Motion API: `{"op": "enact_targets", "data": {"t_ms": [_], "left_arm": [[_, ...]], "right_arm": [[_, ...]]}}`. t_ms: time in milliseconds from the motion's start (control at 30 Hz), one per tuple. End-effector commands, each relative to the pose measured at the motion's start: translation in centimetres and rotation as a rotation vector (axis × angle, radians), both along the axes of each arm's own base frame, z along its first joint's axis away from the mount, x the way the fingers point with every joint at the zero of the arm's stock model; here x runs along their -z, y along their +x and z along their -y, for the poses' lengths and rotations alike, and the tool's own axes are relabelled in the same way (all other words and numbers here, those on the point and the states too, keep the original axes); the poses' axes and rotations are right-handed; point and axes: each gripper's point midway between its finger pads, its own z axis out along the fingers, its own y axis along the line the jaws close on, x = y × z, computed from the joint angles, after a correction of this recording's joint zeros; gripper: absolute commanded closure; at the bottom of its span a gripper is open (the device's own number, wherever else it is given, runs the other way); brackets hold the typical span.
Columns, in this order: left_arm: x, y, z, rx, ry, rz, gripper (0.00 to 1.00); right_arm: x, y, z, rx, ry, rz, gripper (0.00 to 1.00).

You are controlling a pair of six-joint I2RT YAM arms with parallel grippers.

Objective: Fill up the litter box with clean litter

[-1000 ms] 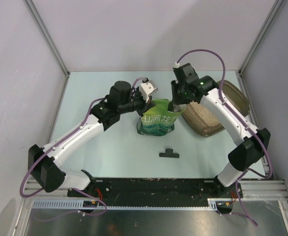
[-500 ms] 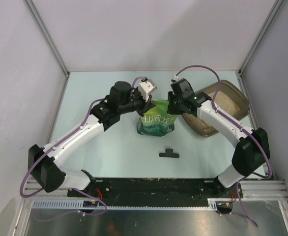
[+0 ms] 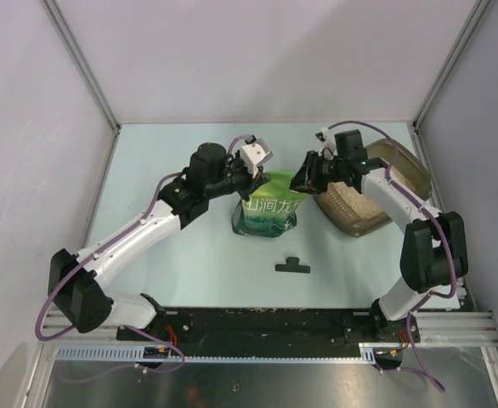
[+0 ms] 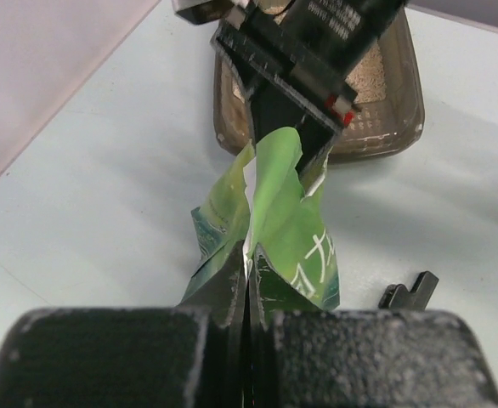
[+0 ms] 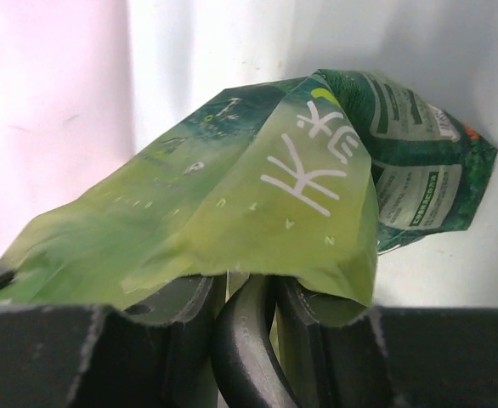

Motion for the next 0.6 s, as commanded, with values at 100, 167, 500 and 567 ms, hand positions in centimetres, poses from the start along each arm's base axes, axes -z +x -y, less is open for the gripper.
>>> {"op": "enact_targets", "data": {"t_ms": [100, 167, 500, 567], "left_arm": [[-4.4, 0.6, -2.0, -0.020, -0.004, 0.222, 1.00], [-4.9, 0.3, -2.2, -0.007, 0.004, 0.249, 1.00], [-6.6, -0.3, -3.2, 0.014, 0.047, 0.352, 1.00], [-6.7, -0.2, -3.1, 0.014, 0.051, 0.358, 1.00]], "right_arm": [[-5.3, -1.3, 2.2, -0.095, 0.276, -0.091, 1.00], [-5.7, -0.7, 3.8, -0.062, 0.274, -0.074, 1.00], [-9.0, 0.9, 9.6, 0.068, 0.311, 0.017, 1.00], [-9.5, 0.6, 10.2, 0.076, 0.311, 0.028, 1.00]]}}
